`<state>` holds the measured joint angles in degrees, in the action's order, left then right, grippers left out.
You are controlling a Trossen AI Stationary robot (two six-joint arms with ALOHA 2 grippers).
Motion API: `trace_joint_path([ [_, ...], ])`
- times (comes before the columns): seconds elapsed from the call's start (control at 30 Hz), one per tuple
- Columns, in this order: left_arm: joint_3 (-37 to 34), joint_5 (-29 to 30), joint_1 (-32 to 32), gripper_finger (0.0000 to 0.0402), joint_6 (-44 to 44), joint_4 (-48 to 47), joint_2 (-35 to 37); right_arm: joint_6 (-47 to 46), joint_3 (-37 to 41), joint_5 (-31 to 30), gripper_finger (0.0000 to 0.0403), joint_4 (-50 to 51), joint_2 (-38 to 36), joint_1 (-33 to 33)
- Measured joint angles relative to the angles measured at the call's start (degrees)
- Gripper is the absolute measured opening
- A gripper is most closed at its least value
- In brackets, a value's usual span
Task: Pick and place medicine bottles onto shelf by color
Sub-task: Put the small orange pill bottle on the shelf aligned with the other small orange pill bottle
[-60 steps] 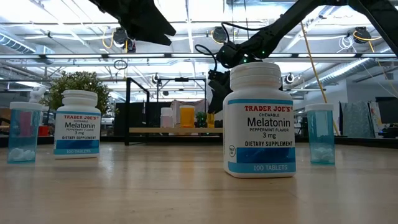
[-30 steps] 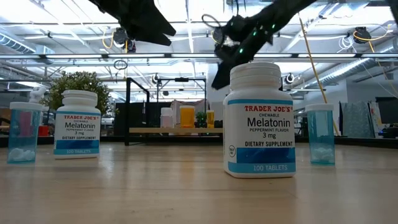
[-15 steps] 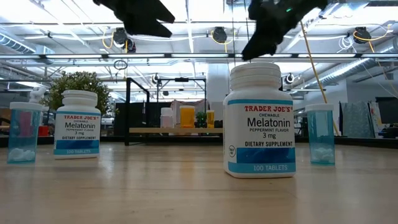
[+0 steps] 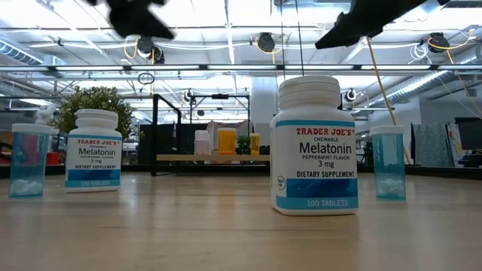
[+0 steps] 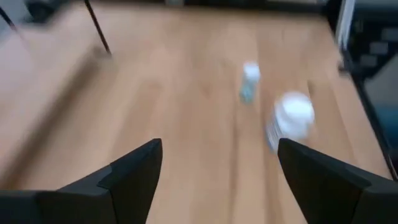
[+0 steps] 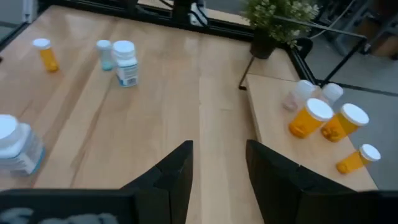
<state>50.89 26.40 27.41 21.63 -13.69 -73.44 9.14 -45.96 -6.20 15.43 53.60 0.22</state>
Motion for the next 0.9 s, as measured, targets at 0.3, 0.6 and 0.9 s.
trace_joint_path([
  [0.3, 0.7, 0.7, 13.1, 0.0246, 16.3, -1.9, -7.8, -2.0, 0.0, 0.0, 0.0144, -0.8, -2.2, 1.3],
  [0.6, 2.1, 0.2, 19.5, 0.0234, 24.5, -2.8, -14.9, -4.1, 0.0, 0.0, 0.0144, -0.7, -1.9, 3.4],
  [0.9, 2.1, 0.7, 23.9, 0.0283, 30.6, -2.6, -18.9, -4.0, 0.0, 0.2, 0.0144, -0.8, -1.9, 4.8],
])
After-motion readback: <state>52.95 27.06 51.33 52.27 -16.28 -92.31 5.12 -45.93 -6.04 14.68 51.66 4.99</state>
